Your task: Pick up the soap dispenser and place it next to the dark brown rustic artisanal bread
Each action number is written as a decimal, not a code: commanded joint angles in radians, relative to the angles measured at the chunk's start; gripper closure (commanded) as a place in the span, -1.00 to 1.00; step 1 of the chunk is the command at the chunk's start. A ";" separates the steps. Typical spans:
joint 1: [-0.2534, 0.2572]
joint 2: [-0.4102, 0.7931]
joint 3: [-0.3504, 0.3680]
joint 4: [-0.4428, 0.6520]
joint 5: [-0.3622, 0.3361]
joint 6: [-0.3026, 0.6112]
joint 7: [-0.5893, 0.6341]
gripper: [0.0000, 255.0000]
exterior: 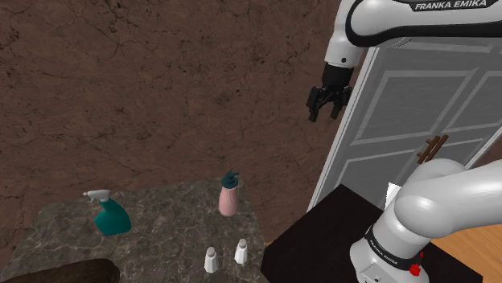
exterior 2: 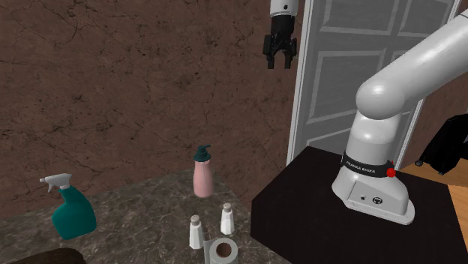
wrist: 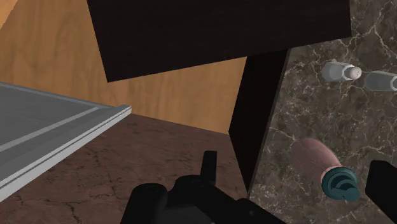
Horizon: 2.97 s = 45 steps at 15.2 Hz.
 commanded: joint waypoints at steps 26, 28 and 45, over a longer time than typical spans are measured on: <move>0.081 0.917 0.177 0.274 0.079 0.546 0.346 -1.00; 0.091 0.998 0.178 0.330 0.074 0.564 0.371 -1.00; 0.144 1.361 0.170 0.565 0.057 0.665 0.454 -1.00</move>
